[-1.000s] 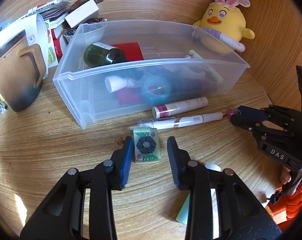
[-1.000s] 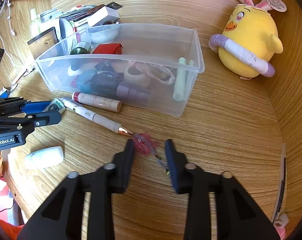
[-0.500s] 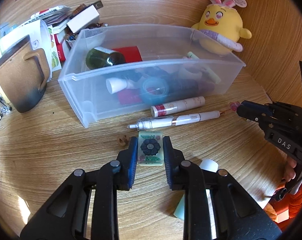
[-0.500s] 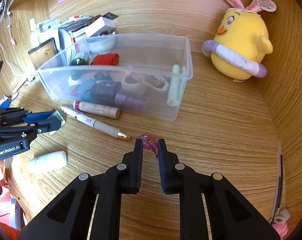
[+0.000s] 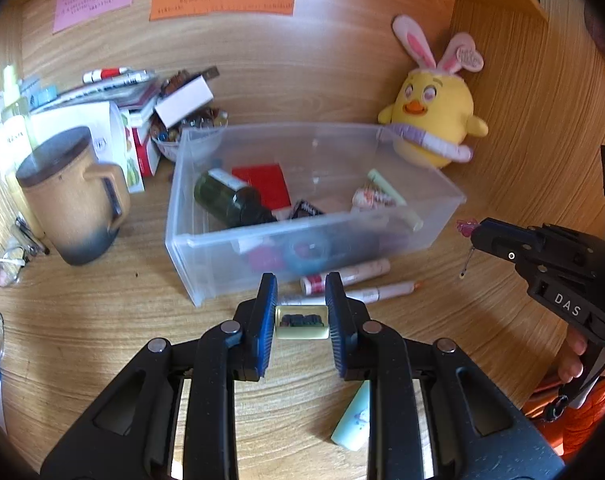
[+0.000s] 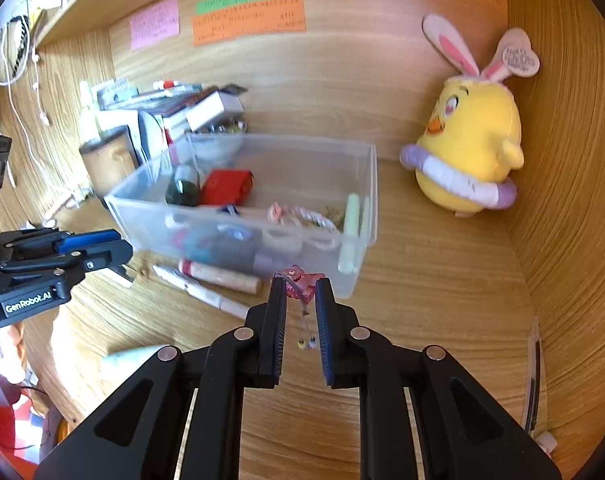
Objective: Organize objects
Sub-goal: 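Carry the packet and keychain over the clear box and lower them inside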
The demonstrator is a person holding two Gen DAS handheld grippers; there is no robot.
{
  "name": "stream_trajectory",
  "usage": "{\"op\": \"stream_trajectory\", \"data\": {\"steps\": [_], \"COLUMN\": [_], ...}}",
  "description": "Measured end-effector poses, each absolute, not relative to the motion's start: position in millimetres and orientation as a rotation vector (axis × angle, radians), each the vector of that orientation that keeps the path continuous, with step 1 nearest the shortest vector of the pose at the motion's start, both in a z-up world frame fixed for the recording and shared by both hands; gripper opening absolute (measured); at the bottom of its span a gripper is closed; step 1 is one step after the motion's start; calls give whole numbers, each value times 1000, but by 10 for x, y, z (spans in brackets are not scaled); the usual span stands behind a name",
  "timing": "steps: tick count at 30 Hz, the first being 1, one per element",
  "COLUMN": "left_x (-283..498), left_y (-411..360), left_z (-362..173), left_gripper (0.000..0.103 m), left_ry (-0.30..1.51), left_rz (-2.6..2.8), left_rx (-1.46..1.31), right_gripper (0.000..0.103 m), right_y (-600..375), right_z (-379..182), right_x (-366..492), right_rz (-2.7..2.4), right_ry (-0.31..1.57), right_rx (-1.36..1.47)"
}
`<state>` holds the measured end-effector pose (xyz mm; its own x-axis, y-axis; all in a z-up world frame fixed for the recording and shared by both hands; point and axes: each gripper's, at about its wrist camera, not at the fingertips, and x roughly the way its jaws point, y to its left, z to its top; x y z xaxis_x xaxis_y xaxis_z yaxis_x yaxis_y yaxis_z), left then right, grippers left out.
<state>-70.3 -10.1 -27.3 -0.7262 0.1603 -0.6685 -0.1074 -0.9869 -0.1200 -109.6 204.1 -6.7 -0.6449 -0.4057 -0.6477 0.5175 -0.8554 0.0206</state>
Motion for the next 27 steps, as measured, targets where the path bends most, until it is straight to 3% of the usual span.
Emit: {"op": "stream_trajectory", "data": {"steps": [27], "left_x": [-1144], "left_y": [-127], "left_z": [233], "left_gripper": [24], "left_ry": [-119], "left_rz": [2880], "left_rx": [-919], "right_gripper": [13], "right_y": [1705], "right_z": [285], "right_x": [-1460], "right_rz": [-2434], "right_ry": [150], "right_rx": [777]}}
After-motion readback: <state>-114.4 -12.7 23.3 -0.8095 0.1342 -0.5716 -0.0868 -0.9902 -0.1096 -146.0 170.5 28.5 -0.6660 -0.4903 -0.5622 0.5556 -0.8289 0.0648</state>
